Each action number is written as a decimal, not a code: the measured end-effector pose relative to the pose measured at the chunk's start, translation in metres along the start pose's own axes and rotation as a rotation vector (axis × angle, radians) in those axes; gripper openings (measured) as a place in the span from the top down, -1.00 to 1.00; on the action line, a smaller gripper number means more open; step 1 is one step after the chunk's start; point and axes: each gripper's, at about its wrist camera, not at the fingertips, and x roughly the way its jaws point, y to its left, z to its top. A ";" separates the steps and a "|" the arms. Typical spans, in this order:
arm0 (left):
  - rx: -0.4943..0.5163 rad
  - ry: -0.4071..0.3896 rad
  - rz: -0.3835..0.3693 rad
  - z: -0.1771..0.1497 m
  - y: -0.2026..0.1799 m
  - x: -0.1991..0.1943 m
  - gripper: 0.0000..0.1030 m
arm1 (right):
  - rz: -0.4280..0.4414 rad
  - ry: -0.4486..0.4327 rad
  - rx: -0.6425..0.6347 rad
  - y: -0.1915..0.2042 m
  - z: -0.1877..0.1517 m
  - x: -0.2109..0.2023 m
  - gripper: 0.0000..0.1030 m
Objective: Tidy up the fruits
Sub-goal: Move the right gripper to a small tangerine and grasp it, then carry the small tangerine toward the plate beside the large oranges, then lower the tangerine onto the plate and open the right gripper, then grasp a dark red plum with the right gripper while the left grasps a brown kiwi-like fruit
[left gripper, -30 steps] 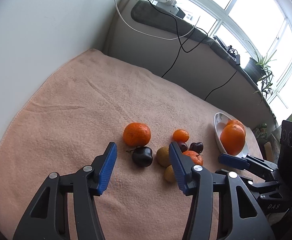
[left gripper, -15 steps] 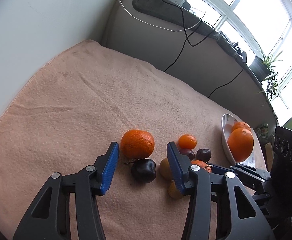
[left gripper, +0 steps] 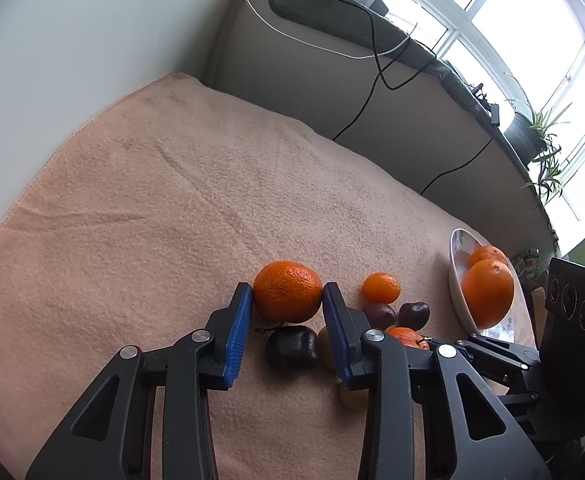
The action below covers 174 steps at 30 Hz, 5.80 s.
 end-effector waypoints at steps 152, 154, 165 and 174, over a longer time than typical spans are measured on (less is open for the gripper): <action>0.195 -0.034 0.041 -0.056 -0.057 -0.022 0.09 | -0.119 -0.035 -0.232 0.002 0.006 -0.060 0.02; 0.193 -0.027 0.038 -0.057 -0.056 -0.021 0.13 | -0.142 -0.010 -0.262 0.005 0.010 -0.051 0.03; 0.172 -0.008 0.034 -0.056 -0.049 -0.012 0.18 | -0.221 0.075 -0.341 0.005 0.024 -0.017 0.19; 0.190 -0.004 0.054 -0.055 -0.052 -0.003 0.28 | -0.264 0.116 -0.407 0.013 0.026 0.000 0.29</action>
